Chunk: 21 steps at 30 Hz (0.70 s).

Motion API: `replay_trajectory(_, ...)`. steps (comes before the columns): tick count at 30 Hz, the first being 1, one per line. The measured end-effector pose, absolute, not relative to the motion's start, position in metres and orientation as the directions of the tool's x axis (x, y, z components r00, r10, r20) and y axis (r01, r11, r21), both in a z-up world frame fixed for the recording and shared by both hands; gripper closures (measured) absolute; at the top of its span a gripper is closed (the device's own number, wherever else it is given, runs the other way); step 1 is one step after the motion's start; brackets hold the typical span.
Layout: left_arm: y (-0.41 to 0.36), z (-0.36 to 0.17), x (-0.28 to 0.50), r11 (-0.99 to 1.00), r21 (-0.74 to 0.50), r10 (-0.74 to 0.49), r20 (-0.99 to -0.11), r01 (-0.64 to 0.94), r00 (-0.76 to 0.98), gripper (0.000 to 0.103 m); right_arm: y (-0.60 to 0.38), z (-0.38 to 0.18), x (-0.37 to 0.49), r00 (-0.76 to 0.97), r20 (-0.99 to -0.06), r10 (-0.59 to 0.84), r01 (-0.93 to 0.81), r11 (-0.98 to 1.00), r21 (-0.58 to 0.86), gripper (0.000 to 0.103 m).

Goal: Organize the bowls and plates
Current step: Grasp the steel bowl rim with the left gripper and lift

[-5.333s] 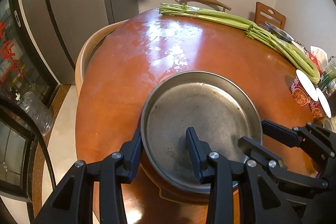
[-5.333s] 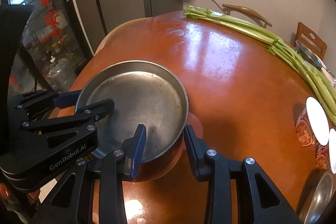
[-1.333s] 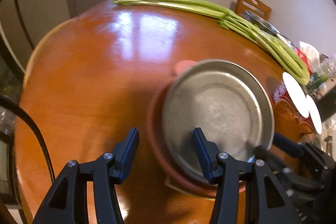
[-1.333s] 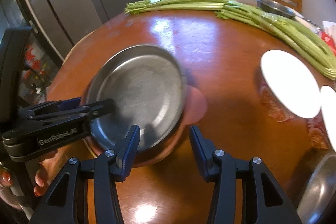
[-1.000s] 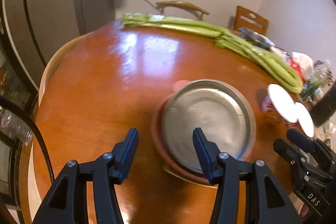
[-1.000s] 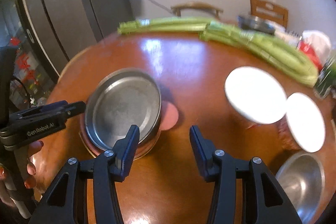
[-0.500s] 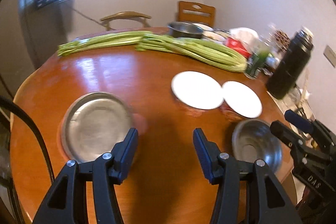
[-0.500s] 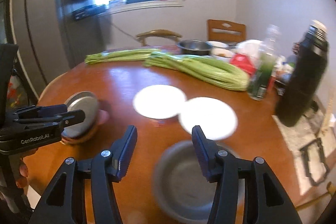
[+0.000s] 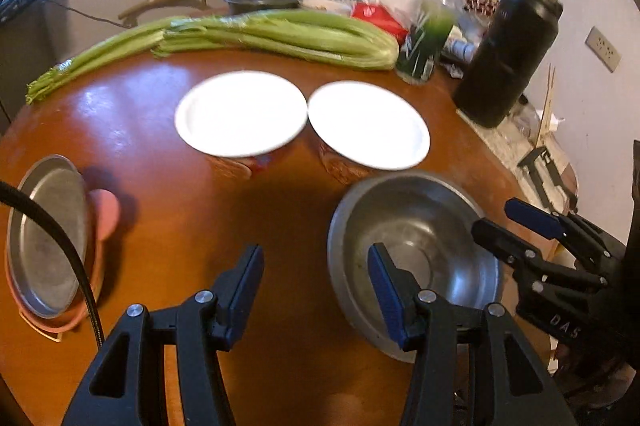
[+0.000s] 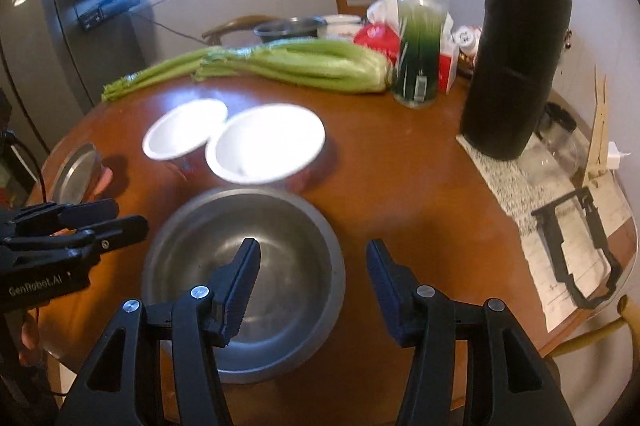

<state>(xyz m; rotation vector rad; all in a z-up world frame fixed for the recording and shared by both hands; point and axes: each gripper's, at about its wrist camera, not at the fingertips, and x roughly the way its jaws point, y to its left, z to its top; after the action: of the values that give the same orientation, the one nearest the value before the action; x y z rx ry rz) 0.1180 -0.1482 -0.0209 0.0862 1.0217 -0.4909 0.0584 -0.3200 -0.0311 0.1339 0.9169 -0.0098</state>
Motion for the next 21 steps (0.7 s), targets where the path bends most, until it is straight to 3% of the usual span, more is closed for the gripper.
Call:
replay_trajectory(13,-0.174,-0.046,0.122,0.871,-0.156,-0.352,-0.86,0.466,0.37,0.049,-0.327,-0.056,0.063,0.565,-0.818,0.11,0.044,0.986,0.163,0.047)
replay_trajectory(21,-0.182,-0.049,0.124,0.868,-0.144,-0.344,-0.865,0.474,0.366,0.049,-0.321,-0.058,0.064,0.563,-0.815,0.141,0.01,0.984,0.178,0.061)
